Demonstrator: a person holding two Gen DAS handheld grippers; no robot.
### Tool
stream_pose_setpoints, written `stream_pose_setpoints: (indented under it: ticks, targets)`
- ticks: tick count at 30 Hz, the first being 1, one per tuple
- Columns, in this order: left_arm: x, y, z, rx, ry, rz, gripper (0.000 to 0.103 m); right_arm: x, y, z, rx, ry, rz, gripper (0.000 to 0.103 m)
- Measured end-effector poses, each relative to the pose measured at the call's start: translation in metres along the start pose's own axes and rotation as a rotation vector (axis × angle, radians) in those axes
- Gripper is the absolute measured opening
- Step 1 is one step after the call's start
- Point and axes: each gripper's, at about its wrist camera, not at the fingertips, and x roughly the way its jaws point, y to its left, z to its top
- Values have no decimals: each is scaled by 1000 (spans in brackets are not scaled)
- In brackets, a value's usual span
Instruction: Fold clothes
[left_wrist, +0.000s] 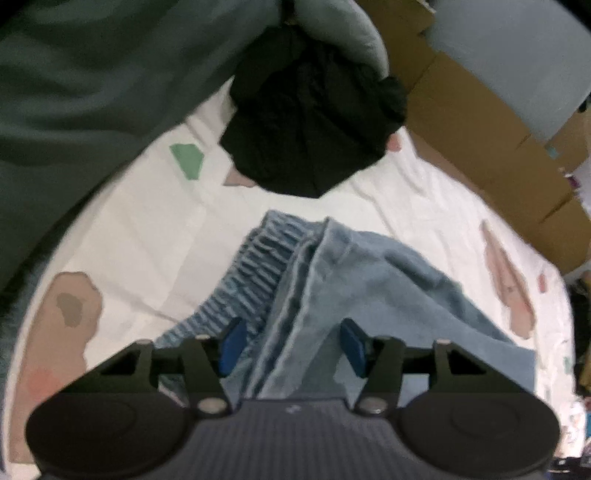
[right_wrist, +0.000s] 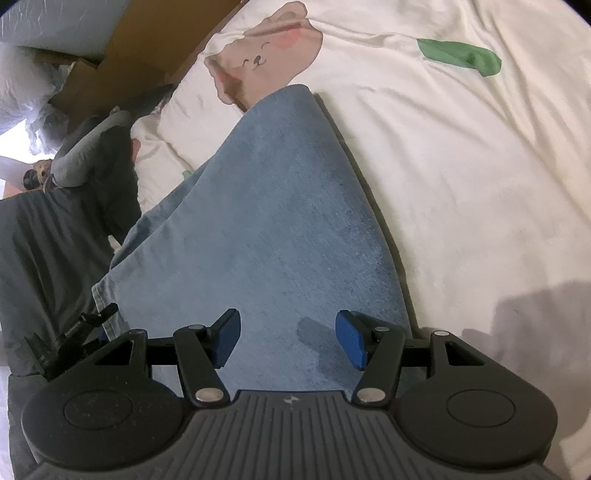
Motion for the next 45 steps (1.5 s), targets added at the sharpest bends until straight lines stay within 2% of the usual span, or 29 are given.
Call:
stream_pose_setpoints:
  ticks: [1, 4, 8, 12, 15, 19, 26, 30, 33, 34, 35, 36, 37, 39, 42, 45]
  targets:
    - [0, -1, 1, 6, 4, -22, 60, 0, 0, 0, 0, 0, -2, 64]
    - [1, -9, 1, 59, 18, -19, 60, 0, -2, 0, 4, -1, -9, 64]
    - [-10, -19, 0, 86, -2, 37, 46, 1, -5, -1, 10, 0, -13, 64]
    - [-32, -54, -9, 208, -53, 23, 46, 4, -7, -2, 15, 8, -22, 64]
    - [-37, -66, -12, 234, -60, -5, 46, 7, -4, -2, 8, 14, -25, 64]
    - [-33, -66, -9, 251, -55, 12, 46, 6, -2, -3, 0, 16, -27, 64]
    - [-17, -28, 7, 166, -12, 25, 43, 3, -8, -5, 22, 8, -26, 64]
    - [-9, -2, 10, 70, 8, -17, 39, 5, -6, -3, 17, 4, -26, 64]
    - [-6, 5, 11, 45, 13, -47, 37, 5, -5, 0, 1, -11, -29, 64]
    - [-6, 6, 11, 49, 15, -49, 34, 5, -5, 2, -5, -18, -30, 64]
    - [-5, 7, 11, 55, 18, -41, 22, 4, -5, 3, -10, -26, -32, 64]
    - [-5, 9, 12, 50, 23, -39, 14, 3, -5, 5, -13, -32, -35, 64]
    - [-7, 11, 14, 26, 26, -47, 12, 2, -5, 6, -14, -38, -37, 64]
    - [-13, 7, 18, 9, 22, -36, 10, 0, -7, 9, -16, -47, -42, 64]
    - [-26, -12, 27, 56, -8, 4, 9, -1, -7, 11, -19, -55, -43, 64]
    - [-41, -24, 42, 70, -58, 3, 9, -3, -4, 12, -29, -60, -44, 64]
